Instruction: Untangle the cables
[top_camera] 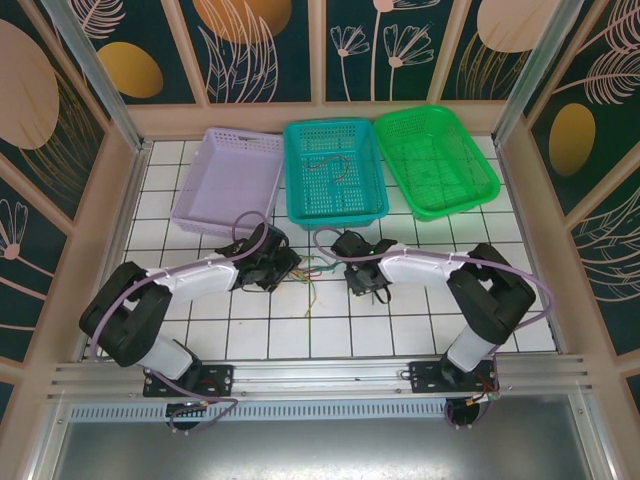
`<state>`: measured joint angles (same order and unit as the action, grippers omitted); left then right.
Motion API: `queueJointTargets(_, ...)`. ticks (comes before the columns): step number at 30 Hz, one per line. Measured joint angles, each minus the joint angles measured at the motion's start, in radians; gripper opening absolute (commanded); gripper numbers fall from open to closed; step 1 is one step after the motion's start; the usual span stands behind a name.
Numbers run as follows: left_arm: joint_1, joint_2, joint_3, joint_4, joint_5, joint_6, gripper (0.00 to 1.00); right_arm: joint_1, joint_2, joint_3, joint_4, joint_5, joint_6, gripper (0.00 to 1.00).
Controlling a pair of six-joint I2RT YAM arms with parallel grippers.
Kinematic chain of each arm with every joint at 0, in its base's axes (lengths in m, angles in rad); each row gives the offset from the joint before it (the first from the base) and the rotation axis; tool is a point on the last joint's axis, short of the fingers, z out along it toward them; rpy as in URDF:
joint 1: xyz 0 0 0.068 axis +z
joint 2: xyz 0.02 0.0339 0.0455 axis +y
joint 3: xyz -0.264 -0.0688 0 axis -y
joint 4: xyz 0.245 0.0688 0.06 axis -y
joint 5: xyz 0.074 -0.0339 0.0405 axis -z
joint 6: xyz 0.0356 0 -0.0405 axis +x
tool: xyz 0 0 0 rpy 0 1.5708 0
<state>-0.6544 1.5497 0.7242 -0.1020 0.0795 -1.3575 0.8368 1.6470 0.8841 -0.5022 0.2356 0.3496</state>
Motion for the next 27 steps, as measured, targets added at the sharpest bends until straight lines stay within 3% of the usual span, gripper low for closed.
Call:
queueJointTargets(3, 0.0, 0.031, -0.002, 0.019, -0.031, 0.0, 0.19, 0.011, -0.01, -0.003, 0.0, 0.05, -0.005, 0.0)
queueJointTargets(7, -0.001, 0.023, -0.005, 0.023, -0.069, -0.002, 0.1, 0.016, -0.124, -0.032, -0.022, 0.124, 0.006, 0.0)
queueJointTargets(12, -0.003, -0.08, -0.056, -0.018, -0.135, -0.021, 0.09, -0.01, -0.339, -0.024, -0.056, 0.179, 0.039, 0.0)
queueJointTargets(17, -0.01, -0.225, -0.1, -0.043, -0.169, -0.052, 0.07, -0.078, -0.42, -0.019, -0.093, 0.173, 0.056, 0.0)
queueJointTargets(20, -0.01, -0.269, -0.114, -0.044, -0.179, -0.066, 0.0, -0.134, -0.455, -0.019, -0.116, 0.157, 0.062, 0.0)
queueJointTargets(27, 0.013, -0.279, -0.194, -0.16, -0.255, -0.07, 0.0, -0.323, -0.57, 0.014, -0.172, 0.217, 0.1, 0.0)
